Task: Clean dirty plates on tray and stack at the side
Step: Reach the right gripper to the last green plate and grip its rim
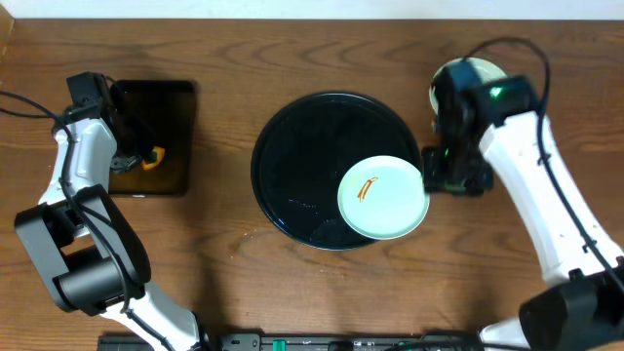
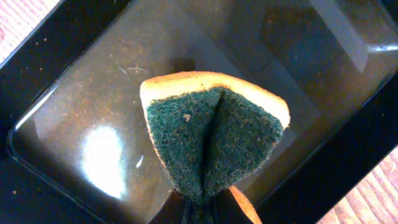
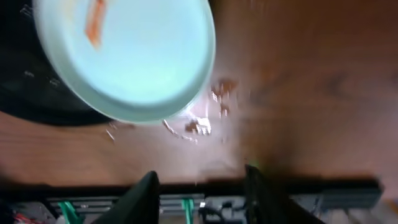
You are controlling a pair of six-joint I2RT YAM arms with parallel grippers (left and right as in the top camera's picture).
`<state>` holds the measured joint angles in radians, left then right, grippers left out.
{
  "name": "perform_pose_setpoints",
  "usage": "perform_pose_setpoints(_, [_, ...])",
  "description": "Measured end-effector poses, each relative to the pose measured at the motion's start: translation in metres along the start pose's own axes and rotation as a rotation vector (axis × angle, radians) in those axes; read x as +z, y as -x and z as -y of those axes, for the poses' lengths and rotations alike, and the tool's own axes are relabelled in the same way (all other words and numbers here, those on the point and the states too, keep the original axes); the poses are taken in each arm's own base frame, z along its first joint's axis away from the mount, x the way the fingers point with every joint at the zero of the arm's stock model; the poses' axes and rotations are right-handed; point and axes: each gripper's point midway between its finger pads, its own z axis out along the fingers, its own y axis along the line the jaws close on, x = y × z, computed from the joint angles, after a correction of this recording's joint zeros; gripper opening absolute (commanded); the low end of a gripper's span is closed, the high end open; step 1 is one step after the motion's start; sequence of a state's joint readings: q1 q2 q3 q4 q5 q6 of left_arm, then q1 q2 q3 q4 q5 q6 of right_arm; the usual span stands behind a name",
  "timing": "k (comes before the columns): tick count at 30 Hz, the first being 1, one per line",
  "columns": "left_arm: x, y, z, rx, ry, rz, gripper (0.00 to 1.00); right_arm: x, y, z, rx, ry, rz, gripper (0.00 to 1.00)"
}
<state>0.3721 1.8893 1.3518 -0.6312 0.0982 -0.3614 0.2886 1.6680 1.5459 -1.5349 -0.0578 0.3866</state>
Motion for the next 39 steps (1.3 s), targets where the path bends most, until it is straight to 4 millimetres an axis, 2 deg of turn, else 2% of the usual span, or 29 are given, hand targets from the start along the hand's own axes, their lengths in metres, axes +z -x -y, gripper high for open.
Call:
perform_pose_setpoints(2, [0.000,0.000,0.000,0.000,0.000,0.000,0.09,0.018,-0.010,0.004,0.058,-0.016,-0.028,0.54])
perform_pose_setpoints(3, [0.000,0.000,0.000,0.000,0.000,0.000,0.08,0.027,-0.017,0.006,0.093,-0.024,-0.043,0.61])
perform_pose_setpoints(4, [0.000,0.000,0.000,0.000,0.000,0.000,0.09,0.030,-0.018,0.007,0.122,-0.027,-0.045,0.99])
perform_pose_setpoints(5, [0.000,0.000,0.000,0.000,0.000,0.000,0.08,0.043,-0.027,0.010,0.172,-0.039,-0.058,0.99])
perform_pose_setpoints(8, [0.000,0.000,0.000,0.000,0.000,0.000,0.09,0.063,-0.034,0.012,0.285,-0.049,-0.064,0.99])
perform_pose_setpoints(10, [0.000,0.000,0.000,0.000,0.000,0.000,0.08,0.080,-0.027,0.011,0.343,-0.033,-0.035,0.99])
perform_pose_setpoints(14, [0.000,0.000,0.000,0.000,0.000,0.000,0.08,0.105,-0.019,0.009,0.419,-0.005,0.007,0.50])
perform_pose_setpoints(17, [0.000,0.000,0.000,0.000,0.000,0.000,0.09,0.110,-0.016,0.009,0.453,0.001,0.023,0.58])
perform_pose_setpoints(21, [0.000,0.000,0.000,0.000,0.001,-0.001,0.08,0.112,-0.009,0.013,0.498,-0.026,0.057,0.58])
perform_pose_setpoints(26, [0.000,-0.001,0.000,0.000,0.001,-0.003,0.09,0.127,0.004,0.009,0.523,-0.023,0.062,0.56])
perform_pose_setpoints(29, [0.000,-0.001,0.000,0.000,0.002,-0.003,0.09,0.136,0.008,0.003,0.525,-0.006,0.045,0.44])
perform_pose_setpoints(30, [0.000,-0.001,0.000,0.000,0.002,-0.003,0.09,0.137,0.011,-0.001,0.518,0.014,0.047,0.34])
perform_pose_setpoints(31, [0.000,-0.001,0.000,0.000,0.002,-0.003,0.09,0.138,0.012,-0.003,0.520,0.025,0.048,0.28])
perform_pose_setpoints(36, [0.000,-0.001,0.000,0.000,0.002,-0.004,0.09,0.137,0.015,-0.012,0.505,0.077,0.039,0.25])
perform_pose_setpoints(39, [0.000,-0.001,0.000,0.000,0.002,-0.004,0.09,0.137,0.015,-0.014,0.502,0.084,0.037,0.11])
